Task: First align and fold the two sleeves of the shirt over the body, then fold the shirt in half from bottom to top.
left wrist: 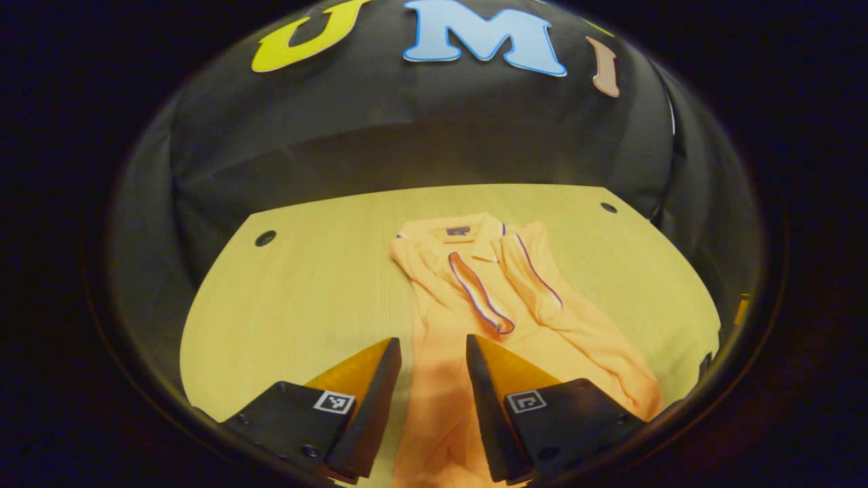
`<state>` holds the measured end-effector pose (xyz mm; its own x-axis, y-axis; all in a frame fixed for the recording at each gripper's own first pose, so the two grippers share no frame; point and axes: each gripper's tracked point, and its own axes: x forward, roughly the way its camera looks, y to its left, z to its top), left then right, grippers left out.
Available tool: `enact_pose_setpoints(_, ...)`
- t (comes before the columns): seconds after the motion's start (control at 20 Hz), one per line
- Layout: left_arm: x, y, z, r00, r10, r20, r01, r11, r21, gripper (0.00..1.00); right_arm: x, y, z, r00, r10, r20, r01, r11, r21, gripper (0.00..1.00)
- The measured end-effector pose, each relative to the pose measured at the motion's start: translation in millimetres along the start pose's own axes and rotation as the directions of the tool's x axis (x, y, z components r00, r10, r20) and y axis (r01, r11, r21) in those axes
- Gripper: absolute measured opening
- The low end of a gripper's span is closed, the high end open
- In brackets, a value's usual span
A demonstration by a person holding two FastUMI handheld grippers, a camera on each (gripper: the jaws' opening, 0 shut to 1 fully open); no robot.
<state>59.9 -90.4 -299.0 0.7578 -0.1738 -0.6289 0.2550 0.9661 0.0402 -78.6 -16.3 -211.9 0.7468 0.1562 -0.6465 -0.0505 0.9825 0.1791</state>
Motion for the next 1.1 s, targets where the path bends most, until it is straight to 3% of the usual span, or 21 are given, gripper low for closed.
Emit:
enact_pose_setpoints(0.35,-76,19,-58,0.998,-0.042,-0.056,0.039,0.998,-0.044,0.71,18,6,-50,0.978,0.075,-0.194,-0.083,0.996,-0.031,0.51)
enact_pose_setpoints(0.6,-115,20,-107,0.989,-0.049,-0.14,0.039,0.997,-0.071,0.87,24,9,-85,0.946,0.098,-0.308,-0.112,0.993,-0.028,0.48)
enact_pose_setpoints(0.65,-121,17,-118,0.985,-0.06,-0.163,0.048,0.996,-0.076,0.89,23,13,-94,0.935,0.115,-0.336,-0.133,0.991,-0.033,0.52)
enact_pose_setpoints(0.7,-126,15,-127,0.981,-0.068,-0.183,0.054,0.996,-0.077,0.97,21,13,-102,0.923,0.124,-0.365,-0.15,0.988,-0.042,0.75)
enact_pose_setpoints(0.75,-129,16,-134,0.977,-0.072,-0.202,0.058,0.995,-0.075,0.96,21,17,-107,0.911,0.132,-0.391,-0.163,0.986,-0.046,0.98)
enact_pose_setpoints(1.1,-139,15,-179,0.936,-0.05,-0.349,0.042,0.999,-0.029,0.97,17,17,-152,0.834,0.087,-0.545,-0.188,0.973,-0.133,0.99)
